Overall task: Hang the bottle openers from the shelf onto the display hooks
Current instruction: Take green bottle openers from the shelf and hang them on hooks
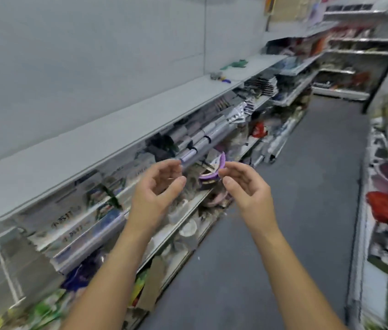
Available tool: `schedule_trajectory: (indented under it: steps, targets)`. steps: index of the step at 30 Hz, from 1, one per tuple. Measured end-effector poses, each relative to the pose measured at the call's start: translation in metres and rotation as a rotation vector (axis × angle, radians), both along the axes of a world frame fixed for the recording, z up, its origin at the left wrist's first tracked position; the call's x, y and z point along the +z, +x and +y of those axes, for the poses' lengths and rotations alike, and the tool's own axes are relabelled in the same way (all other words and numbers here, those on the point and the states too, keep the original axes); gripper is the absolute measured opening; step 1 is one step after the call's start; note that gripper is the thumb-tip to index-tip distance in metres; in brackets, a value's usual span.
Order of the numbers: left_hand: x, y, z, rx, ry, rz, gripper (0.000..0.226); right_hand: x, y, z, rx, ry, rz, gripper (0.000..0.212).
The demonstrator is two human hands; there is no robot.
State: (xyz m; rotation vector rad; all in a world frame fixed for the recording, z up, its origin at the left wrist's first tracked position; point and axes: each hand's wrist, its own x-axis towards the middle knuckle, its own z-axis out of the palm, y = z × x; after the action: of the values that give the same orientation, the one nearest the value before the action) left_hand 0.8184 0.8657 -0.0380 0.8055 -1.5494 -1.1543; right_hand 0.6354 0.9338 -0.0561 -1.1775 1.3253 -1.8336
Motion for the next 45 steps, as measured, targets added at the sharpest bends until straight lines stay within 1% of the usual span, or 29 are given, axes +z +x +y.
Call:
schedule_trajectory:
  steps: [4, 10, 16, 22, 28, 32, 36, 39, 45]
  targets:
    - [-0.003, -0.077, -0.041, -0.077, -0.019, 0.009, 0.026, -0.007, -0.070, -0.024, -0.106, -0.011, 0.014, 0.023]
    - [-0.009, -0.188, -0.128, -0.173, -0.068, 0.021, 0.030, -0.004, -0.174, -0.096, -0.199, -0.009, 0.074, 0.023]
    - [-0.007, -0.290, -0.216, -0.221, -0.038, 0.054, 0.031, 0.005, -0.266, -0.174, -0.251, 0.007, 0.115, 0.024]
    - [0.003, -0.380, -0.288, -0.253, -0.022, 0.029, 0.031, 0.006, -0.353, -0.244, -0.290, 0.003, 0.117, 0.026]
    - [-0.004, -0.477, -0.363, -0.189, -0.030, 0.008, 0.031, -0.002, -0.454, -0.328, -0.250, 0.007, 0.120, 0.027]
    - [-0.013, -0.556, -0.420, -0.117, -0.079, -0.042, 0.031, -0.004, -0.534, -0.392, -0.182, 0.002, 0.115, 0.024]
    - [-0.001, -0.627, -0.476, -0.056, -0.068, -0.055, 0.034, 0.005, -0.612, -0.454, -0.111, 0.024, 0.114, 0.025]
    - [0.010, -0.666, -0.518, 0.007, -0.047, -0.041, 0.031, 0.015, -0.660, -0.506, -0.055, 0.042, 0.120, 0.026]
    - [0.019, -0.721, -0.606, 0.118, -0.044, -0.025, 0.030, 0.022, -0.719, -0.612, 0.053, 0.032, 0.127, 0.025]
